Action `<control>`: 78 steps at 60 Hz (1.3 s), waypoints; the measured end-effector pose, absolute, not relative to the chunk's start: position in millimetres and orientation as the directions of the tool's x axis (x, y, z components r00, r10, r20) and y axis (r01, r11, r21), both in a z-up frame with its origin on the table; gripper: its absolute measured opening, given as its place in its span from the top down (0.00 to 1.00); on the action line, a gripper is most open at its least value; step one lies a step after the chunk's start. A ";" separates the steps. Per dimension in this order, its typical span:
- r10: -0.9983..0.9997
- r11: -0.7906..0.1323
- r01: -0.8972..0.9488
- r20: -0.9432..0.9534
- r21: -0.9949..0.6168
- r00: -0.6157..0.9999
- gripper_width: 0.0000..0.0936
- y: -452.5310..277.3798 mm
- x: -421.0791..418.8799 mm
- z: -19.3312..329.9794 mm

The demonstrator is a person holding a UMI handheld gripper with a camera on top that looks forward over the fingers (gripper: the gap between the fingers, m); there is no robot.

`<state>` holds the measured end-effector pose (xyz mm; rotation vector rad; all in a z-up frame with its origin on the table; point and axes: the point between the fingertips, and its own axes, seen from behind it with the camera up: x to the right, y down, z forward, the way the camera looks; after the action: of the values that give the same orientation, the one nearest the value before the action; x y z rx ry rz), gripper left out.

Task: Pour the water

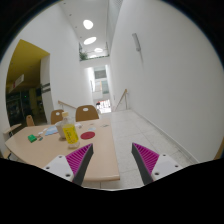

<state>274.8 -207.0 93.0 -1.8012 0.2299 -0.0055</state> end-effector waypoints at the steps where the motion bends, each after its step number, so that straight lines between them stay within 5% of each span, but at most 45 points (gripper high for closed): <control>1: -0.153 -0.224 -0.151 -0.118 -0.963 0.981 0.10 -206.8 273.4 92.7; 26: 0.035 -0.232 -0.123 -0.135 -0.965 0.990 0.09 -151.6 166.3 100.2; 57: -0.007 -0.175 -0.077 -0.077 -0.981 0.997 0.10 60.9 92.2 86.4; 62: 0.003 -0.164 -0.081 -0.083 -0.983 0.997 0.18 69.7 91.6 87.8; 64: 0.004 -0.167 -0.068 -0.070 -0.984 0.998 0.43 72.7 91.8 85.4; 78: -0.033 -0.151 -0.050 -0.046 -0.987 0.998 0.54 73.3 96.1 82.2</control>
<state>96.1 73.3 82.2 -1.7223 0.0621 0.0148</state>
